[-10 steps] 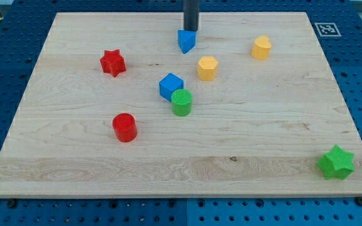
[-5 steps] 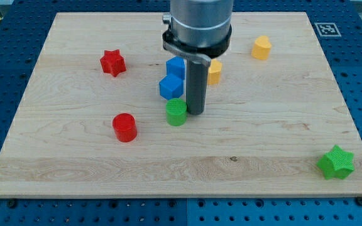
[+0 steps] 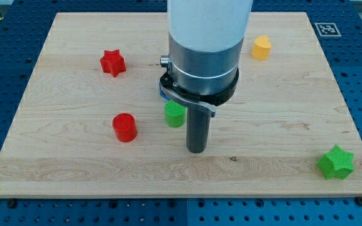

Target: Slide the blue triangle to the up side of blue cube

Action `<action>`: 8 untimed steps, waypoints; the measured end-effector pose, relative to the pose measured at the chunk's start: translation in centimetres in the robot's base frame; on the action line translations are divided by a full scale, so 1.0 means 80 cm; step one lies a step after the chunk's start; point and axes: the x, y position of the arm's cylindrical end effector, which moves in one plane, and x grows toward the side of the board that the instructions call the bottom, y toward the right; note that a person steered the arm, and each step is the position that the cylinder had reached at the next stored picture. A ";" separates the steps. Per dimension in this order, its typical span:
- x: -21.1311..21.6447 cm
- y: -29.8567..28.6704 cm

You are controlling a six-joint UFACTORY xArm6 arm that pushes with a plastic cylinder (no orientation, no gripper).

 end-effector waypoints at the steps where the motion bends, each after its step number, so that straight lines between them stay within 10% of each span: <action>1: 0.000 -0.029; 5: 0.026 -0.214; 8: -0.066 -0.252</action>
